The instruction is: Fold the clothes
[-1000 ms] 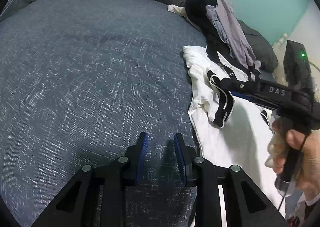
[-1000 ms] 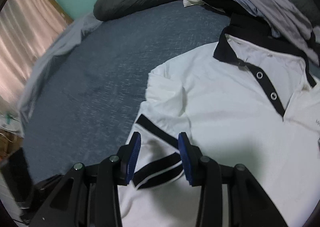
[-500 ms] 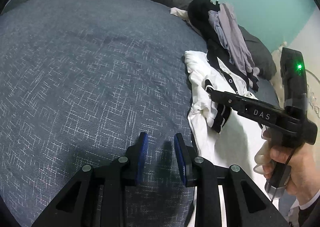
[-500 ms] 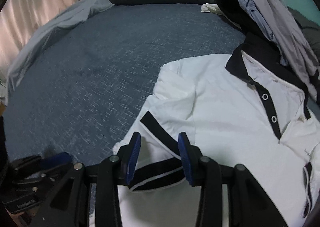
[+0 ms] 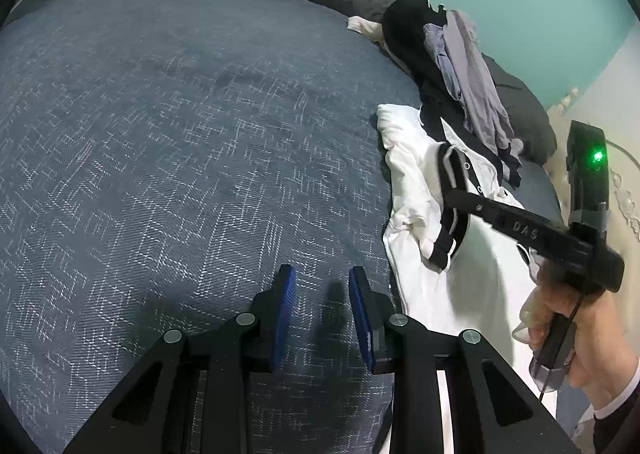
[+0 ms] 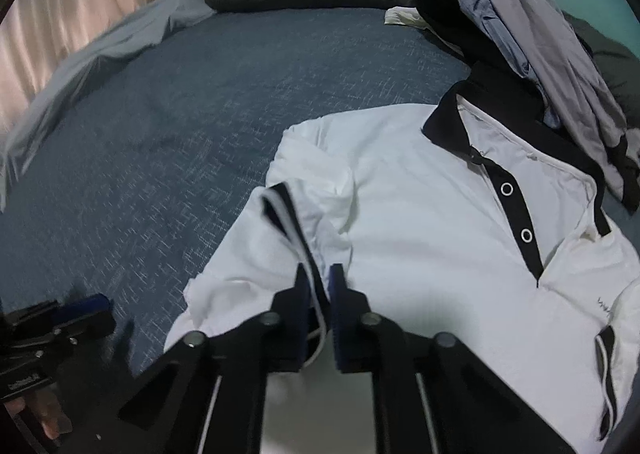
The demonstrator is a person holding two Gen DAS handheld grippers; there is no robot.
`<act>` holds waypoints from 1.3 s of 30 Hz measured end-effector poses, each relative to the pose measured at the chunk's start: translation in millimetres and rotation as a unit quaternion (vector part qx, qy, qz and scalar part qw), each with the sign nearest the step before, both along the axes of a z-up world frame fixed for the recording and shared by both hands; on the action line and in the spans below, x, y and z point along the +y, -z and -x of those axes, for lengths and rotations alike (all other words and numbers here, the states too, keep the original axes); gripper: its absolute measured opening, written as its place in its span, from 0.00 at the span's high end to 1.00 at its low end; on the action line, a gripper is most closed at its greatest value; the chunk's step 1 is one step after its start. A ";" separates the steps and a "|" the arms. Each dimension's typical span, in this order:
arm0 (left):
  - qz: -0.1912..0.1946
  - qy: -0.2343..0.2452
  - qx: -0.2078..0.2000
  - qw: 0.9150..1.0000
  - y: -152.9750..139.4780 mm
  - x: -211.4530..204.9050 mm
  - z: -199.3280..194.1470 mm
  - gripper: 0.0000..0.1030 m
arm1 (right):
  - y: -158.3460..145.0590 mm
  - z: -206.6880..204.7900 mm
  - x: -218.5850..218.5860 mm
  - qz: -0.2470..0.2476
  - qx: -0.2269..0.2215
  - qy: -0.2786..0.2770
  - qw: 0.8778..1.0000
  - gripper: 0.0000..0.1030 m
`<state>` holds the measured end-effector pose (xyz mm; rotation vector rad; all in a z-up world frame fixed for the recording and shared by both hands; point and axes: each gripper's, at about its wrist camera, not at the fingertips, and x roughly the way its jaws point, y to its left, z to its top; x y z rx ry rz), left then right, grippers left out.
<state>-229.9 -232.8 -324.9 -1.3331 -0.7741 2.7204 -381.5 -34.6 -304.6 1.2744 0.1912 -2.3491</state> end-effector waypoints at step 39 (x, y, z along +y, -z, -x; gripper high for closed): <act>-0.002 0.050 0.019 0.999 -6.7 24.5 11.9 0.70 | 31.9 4.5 122.0 0.280 -0.095 0.239 0.925 0.95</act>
